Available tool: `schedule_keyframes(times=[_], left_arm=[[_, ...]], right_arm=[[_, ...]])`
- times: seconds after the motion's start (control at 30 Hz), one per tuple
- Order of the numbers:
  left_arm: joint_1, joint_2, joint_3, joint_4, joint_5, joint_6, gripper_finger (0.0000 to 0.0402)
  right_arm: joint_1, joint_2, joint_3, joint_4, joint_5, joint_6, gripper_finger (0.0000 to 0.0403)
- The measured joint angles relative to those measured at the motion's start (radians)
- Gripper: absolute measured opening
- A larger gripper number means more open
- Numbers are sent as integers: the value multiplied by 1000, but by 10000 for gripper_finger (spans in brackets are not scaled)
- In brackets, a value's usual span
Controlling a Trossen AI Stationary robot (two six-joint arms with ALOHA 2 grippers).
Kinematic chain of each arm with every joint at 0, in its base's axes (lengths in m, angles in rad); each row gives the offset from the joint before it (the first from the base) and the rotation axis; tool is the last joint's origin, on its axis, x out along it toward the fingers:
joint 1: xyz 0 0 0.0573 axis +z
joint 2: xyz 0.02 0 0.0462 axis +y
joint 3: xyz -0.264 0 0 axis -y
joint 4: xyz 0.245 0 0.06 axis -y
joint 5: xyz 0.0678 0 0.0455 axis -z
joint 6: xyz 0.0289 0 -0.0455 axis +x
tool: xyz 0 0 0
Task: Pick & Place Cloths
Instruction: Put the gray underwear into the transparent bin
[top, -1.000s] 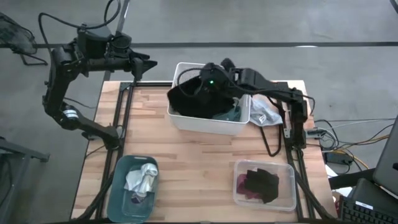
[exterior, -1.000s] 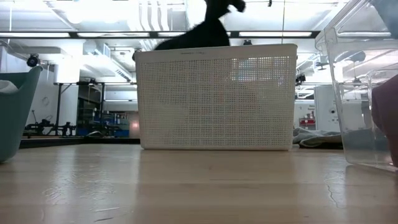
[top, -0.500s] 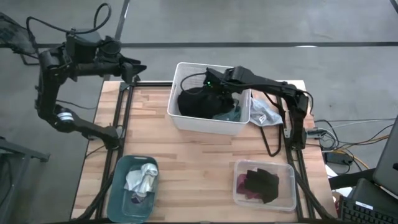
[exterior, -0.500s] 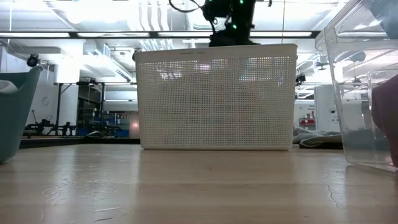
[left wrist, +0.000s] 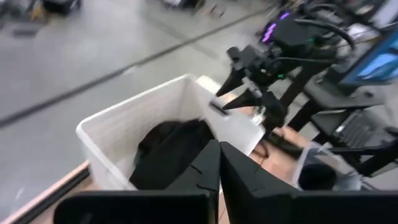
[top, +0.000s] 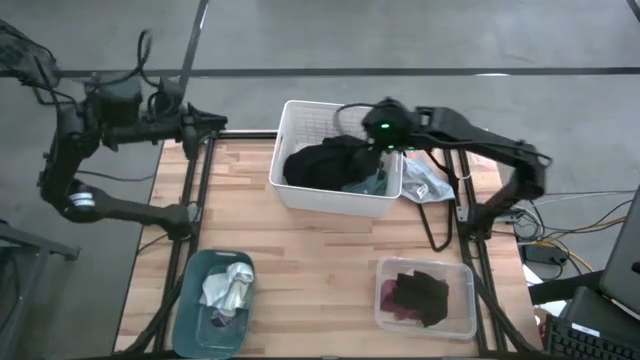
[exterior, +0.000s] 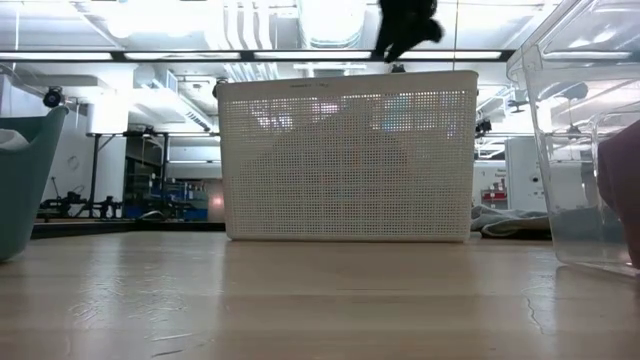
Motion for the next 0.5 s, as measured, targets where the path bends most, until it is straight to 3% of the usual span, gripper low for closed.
schedule_keyframes(times=[0.27,0.5], left_arm=[[-48,-309,-503,405,10,23,7],[-51,-546,-878,728,144,-23,7]], right_arm=[[-1,-325,-311,62,-6,124,195],[-2,-573,-616,63,7,316,182]])
